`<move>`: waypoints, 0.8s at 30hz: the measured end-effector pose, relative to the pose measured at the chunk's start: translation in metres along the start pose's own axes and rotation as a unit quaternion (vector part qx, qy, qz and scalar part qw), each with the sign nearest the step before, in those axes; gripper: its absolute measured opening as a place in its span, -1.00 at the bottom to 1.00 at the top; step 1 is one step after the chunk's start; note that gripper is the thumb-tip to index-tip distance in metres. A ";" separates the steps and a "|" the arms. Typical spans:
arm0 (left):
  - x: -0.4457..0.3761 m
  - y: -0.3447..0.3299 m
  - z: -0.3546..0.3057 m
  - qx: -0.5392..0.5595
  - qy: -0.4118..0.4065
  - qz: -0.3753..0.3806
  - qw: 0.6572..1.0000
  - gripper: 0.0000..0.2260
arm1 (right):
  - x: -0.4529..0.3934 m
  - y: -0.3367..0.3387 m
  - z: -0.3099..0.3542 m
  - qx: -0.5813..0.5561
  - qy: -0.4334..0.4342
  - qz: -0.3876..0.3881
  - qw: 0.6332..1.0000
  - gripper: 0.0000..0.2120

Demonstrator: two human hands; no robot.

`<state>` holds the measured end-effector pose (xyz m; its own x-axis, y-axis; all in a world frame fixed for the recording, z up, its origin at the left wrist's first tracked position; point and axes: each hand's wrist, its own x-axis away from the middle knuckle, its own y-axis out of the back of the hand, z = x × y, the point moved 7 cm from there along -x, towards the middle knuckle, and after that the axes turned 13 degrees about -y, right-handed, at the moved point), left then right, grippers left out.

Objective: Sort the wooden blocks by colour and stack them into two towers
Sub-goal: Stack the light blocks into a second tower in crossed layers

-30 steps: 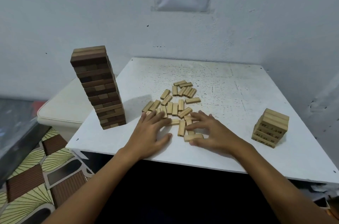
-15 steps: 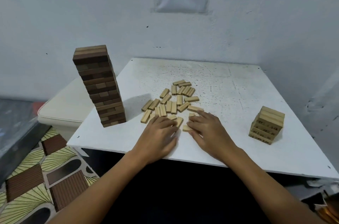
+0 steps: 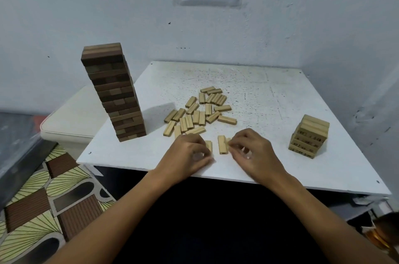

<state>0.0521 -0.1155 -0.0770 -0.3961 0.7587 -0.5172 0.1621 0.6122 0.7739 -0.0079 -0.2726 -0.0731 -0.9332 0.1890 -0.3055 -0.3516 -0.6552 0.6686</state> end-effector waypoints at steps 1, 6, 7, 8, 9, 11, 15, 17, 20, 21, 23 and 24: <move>-0.001 -0.001 0.000 -0.001 0.004 -0.006 1.000 -0.88 | -0.005 0.003 -0.004 0.001 -0.027 -0.019 0.999 -0.92; -0.007 -0.007 0.004 0.018 0.047 -0.006 0.999 -0.88 | -0.022 -0.005 -0.013 0.024 -0.110 0.002 0.994 -0.89; -0.008 -0.009 0.005 0.027 0.051 0.002 0.998 -0.88 | -0.022 -0.008 -0.010 0.027 -0.111 0.009 0.993 -0.89; -0.009 -0.010 0.005 0.032 0.052 0.008 0.998 -0.88 | -0.022 -0.011 -0.008 0.028 -0.113 0.019 0.993 -0.88; -0.010 -0.011 0.006 0.034 0.053 0.013 0.998 -0.87 | -0.022 -0.013 -0.006 0.028 -0.115 0.029 0.993 -0.87; -0.013 -0.011 0.007 0.036 0.063 0.019 0.997 -0.85 | -0.023 -0.015 -0.006 0.027 -0.127 0.058 0.990 -0.85; -0.019 -0.012 0.010 0.044 0.080 0.021 0.996 -0.70 | -0.023 -0.016 -0.009 0.014 -0.152 0.153 0.976 -0.75; -0.019 -0.013 0.011 0.047 0.093 0.029 0.994 -0.61 | -0.021 -0.015 -0.009 0.014 -0.149 0.185 0.971 -0.71; -0.018 -0.012 0.010 0.055 0.098 0.042 0.993 -0.57 | -0.018 -0.016 -0.011 0.021 -0.152 0.207 0.966 -0.66; -0.018 -0.012 0.010 0.056 0.100 0.046 0.992 -0.56 | -0.017 -0.016 -0.011 0.018 -0.155 0.212 0.965 -0.66; -0.018 -0.011 0.010 0.058 0.102 0.054 0.992 -0.56 | -0.014 -0.016 -0.010 0.009 -0.155 0.221 0.963 -0.64; -0.017 -0.010 0.011 0.060 0.102 0.056 0.991 -0.55 | -0.013 -0.016 -0.010 0.005 -0.152 0.224 0.963 -0.63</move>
<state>0.0669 -0.1325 -0.0800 -0.5421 0.7697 -0.3372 0.3157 0.5584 0.7672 0.0105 -0.2717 -0.0862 -0.9692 0.0961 0.2269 0.0919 -0.7134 0.6947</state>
